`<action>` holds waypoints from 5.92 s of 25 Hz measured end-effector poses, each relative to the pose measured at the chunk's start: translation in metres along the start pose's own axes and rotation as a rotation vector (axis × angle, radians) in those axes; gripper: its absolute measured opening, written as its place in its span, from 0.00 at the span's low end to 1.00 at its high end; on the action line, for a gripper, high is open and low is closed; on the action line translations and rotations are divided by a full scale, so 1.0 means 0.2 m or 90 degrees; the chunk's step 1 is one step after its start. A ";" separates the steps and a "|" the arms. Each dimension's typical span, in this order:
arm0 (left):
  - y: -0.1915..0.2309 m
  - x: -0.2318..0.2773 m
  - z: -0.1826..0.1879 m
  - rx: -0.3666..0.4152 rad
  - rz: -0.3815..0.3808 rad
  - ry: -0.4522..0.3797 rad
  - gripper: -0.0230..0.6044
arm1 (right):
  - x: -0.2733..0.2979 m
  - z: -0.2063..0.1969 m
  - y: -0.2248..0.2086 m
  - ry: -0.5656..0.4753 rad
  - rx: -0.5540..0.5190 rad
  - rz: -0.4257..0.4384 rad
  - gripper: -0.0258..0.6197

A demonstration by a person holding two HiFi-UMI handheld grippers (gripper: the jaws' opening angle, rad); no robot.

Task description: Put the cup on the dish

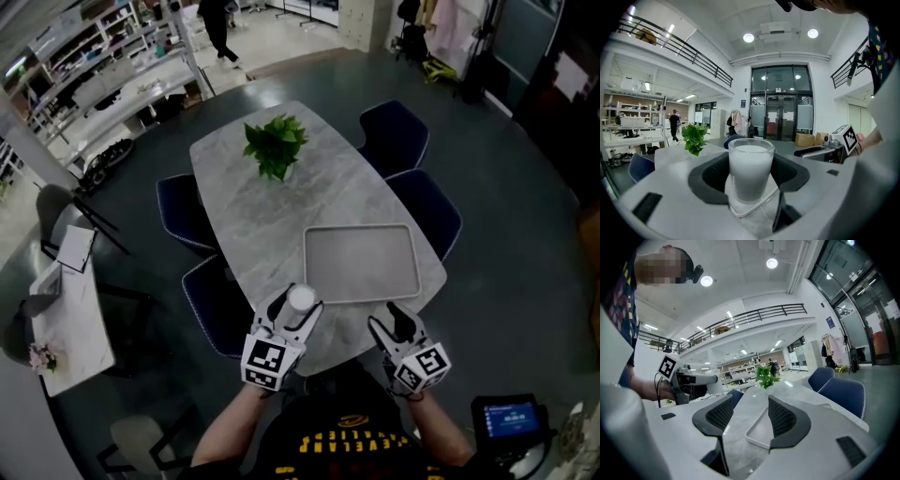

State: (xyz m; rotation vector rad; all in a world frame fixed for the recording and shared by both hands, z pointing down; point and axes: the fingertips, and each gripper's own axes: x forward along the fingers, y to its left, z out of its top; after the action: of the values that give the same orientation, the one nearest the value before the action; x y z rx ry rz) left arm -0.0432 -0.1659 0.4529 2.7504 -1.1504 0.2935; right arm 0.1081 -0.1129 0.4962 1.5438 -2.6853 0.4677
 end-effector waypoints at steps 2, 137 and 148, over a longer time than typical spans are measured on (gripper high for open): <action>0.00 0.02 -0.01 -0.001 0.009 -0.002 0.46 | 0.04 0.00 -0.02 0.001 0.003 0.013 0.41; 0.01 0.17 -0.39 -0.114 0.098 0.041 0.49 | 0.40 -0.07 -0.01 0.067 0.079 0.161 0.13; -0.11 -0.04 -0.16 -0.106 0.031 -0.039 0.47 | 0.28 0.10 0.17 0.019 0.056 0.147 0.05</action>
State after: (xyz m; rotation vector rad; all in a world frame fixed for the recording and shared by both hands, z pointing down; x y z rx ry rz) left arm -0.0362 -0.1380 0.4809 2.6058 -1.1987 0.1140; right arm 0.0525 -0.1486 0.4777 1.2357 -2.8692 0.6164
